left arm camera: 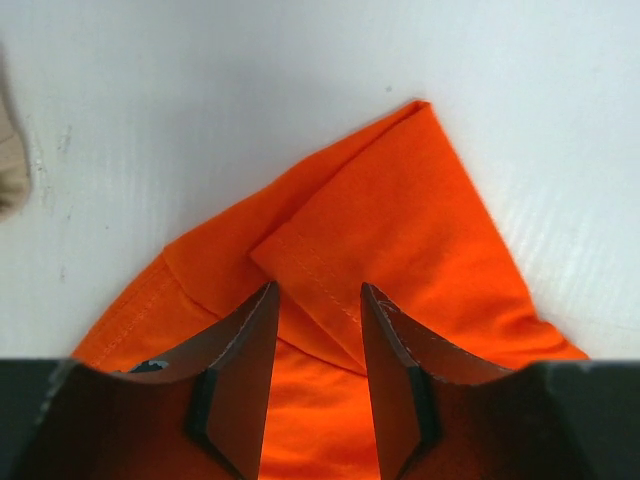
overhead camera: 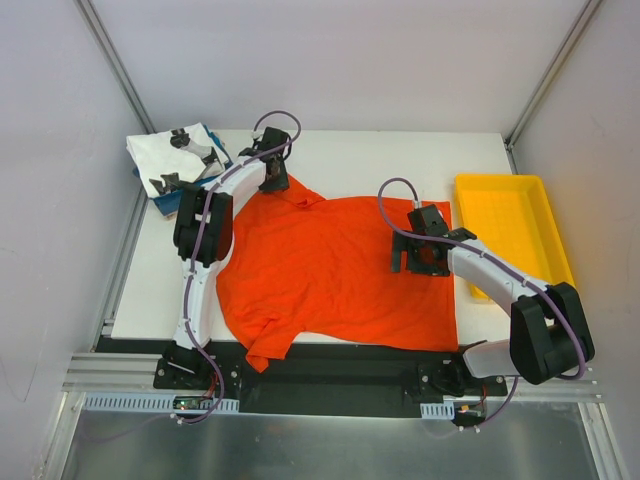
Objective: Fold and stack the t-shirts
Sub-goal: Flatten the tshirt out
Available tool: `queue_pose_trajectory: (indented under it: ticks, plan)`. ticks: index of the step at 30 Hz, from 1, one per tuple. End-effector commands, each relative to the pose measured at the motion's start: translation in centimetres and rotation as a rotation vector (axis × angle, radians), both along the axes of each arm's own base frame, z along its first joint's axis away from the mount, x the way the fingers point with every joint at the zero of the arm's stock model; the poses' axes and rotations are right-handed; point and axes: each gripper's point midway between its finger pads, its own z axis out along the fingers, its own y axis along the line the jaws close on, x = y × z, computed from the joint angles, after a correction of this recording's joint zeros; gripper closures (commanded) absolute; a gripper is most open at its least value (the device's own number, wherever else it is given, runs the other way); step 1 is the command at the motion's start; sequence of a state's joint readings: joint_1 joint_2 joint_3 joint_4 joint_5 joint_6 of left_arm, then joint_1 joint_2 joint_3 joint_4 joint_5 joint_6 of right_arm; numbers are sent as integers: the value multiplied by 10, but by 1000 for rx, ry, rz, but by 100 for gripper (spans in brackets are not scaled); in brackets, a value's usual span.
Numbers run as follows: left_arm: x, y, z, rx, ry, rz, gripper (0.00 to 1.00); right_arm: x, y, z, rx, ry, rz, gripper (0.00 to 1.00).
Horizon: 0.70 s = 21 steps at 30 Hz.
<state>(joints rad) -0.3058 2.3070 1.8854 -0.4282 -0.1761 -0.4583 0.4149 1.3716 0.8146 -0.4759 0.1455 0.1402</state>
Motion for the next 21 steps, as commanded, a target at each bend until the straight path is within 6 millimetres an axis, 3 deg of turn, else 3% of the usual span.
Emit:
queue_pose_trajectory:
  ticks: [1,7,12,19,21]
  plan:
    - [-2,22,10,60,-15,67,61,3,-2,2,-22,-10,7,3]
    - [2,25,16,68,-31,76,60,3,-3,0,-31,-1,2,3]
    - [8,20,0,61,-11,65,62,3,-3,0,-31,-1,3,3]
    - [18,11,1,11,-24,71,78,1,-5,0,-37,1,0,3]
    - [20,10,7,9,-36,74,89,2,-5,0,-36,2,-1,3]
